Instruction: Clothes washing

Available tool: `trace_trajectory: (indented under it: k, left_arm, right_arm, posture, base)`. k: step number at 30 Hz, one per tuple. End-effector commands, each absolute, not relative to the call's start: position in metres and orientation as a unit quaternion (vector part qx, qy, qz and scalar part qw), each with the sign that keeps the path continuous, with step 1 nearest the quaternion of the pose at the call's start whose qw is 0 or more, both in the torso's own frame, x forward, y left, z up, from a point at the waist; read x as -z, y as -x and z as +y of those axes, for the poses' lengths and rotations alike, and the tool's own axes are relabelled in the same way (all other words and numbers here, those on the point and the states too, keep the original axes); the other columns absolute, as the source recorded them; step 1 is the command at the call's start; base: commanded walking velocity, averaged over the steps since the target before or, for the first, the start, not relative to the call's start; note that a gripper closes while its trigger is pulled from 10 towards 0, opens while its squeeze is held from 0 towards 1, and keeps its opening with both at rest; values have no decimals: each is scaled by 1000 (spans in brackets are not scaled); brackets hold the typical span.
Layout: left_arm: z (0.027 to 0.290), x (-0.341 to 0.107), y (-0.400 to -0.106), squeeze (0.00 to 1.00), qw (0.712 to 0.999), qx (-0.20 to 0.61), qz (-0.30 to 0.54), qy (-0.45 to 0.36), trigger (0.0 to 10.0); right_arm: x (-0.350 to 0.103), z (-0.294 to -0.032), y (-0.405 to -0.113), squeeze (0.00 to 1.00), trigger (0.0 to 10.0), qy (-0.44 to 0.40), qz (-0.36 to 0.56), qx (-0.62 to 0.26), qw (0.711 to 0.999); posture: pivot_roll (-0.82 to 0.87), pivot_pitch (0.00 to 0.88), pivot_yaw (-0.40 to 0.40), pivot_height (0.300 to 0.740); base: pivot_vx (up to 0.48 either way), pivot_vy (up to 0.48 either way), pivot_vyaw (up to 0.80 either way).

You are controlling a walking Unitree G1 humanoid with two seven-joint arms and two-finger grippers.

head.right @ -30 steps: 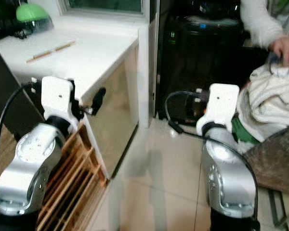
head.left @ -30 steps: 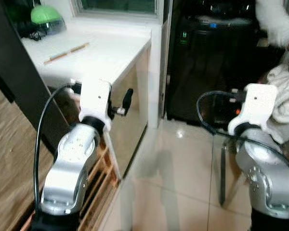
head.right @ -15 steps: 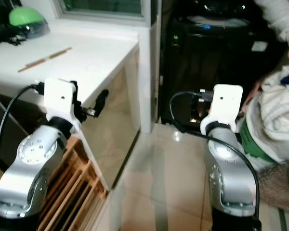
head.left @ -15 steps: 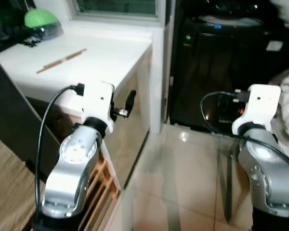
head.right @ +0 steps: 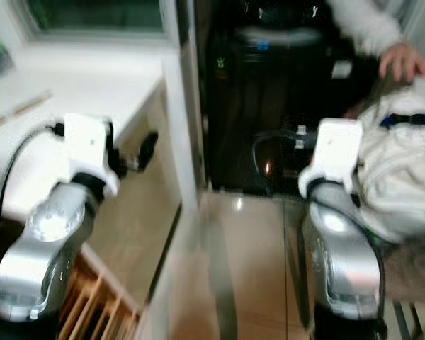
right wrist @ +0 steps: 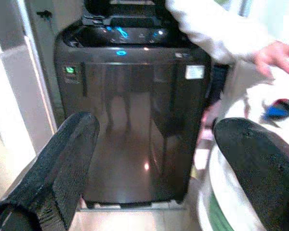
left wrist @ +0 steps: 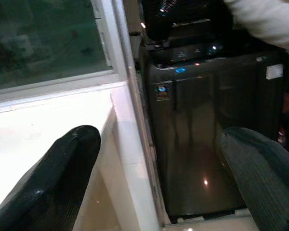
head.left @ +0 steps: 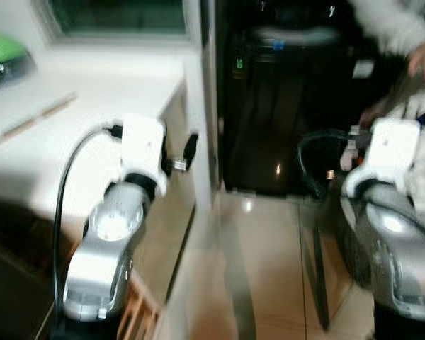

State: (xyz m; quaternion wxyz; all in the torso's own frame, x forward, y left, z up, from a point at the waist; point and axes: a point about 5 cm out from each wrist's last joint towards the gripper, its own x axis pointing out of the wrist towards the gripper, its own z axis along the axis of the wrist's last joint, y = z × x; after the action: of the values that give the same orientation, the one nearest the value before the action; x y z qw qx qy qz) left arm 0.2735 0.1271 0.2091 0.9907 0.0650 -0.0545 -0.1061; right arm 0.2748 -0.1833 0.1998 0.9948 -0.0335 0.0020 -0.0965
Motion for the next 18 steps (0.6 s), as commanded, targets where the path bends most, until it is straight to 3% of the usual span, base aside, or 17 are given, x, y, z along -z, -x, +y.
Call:
trace_trajectory:
  k: [1, 18]
  left_arm:
    - [136, -208, -273, 0, 992, 87, -49, -71, 10000]
    - [138, -207, -272, 0, 993, 83, -47, -72, 10000]
  right_arm:
    - [-203, -174, -276, 0, 10000, 29, -6, 79, 996]
    - [-195, -158, -274, 0, 10000, 39, 10, 13, 999]
  posture:
    - [-53, 0, 42, 740]
    - [-51, 0, 44, 740]
  base:
    - [341, 0, 0]
    - [329, 0, 0]
